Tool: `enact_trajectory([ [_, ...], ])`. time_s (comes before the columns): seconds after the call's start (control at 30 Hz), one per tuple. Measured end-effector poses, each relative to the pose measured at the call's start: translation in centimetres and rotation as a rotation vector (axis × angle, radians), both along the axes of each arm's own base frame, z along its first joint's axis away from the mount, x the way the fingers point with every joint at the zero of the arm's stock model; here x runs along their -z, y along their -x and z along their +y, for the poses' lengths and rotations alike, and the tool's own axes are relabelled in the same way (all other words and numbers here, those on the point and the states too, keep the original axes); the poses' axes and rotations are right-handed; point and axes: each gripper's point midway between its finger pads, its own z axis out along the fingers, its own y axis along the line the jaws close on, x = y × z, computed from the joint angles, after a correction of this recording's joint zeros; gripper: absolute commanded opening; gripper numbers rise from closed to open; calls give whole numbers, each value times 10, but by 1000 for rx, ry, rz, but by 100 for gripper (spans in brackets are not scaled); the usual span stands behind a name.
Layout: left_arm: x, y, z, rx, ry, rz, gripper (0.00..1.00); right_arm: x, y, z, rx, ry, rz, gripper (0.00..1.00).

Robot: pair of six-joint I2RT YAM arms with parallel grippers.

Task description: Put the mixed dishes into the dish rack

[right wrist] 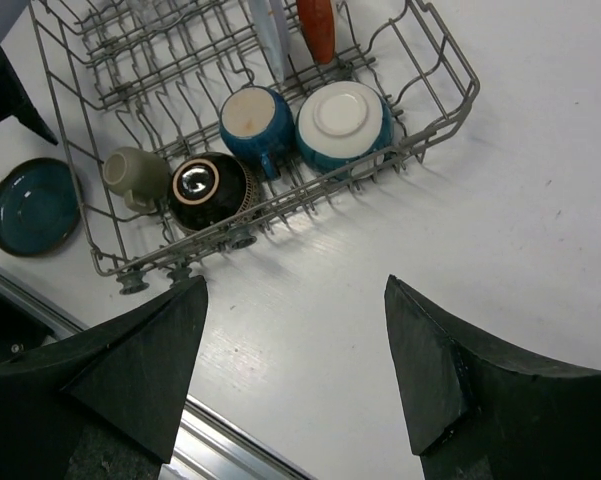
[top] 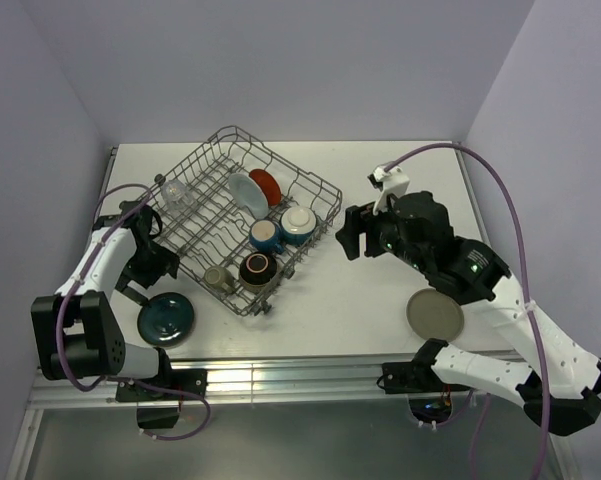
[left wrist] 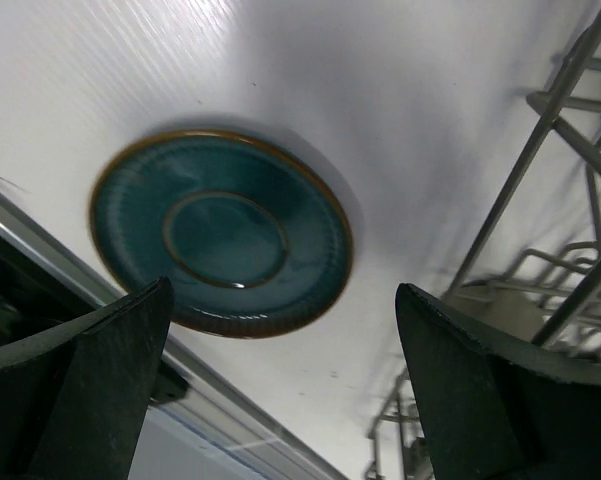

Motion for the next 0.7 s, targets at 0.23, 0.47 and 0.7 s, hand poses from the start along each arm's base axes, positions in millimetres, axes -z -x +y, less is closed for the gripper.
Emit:
enact_trajectory([
  [0.23,17,-1,-9,-191,89,15,99,-1,15,-18,-3,-5,-51,79],
  [0.47,50,37,-10,-407,178,77,99,6,23,-29,-3,6,-67,79],
  [0.7,53,31,-6,-498,229,28,99,7,26,-34,4,5,-82,79],
])
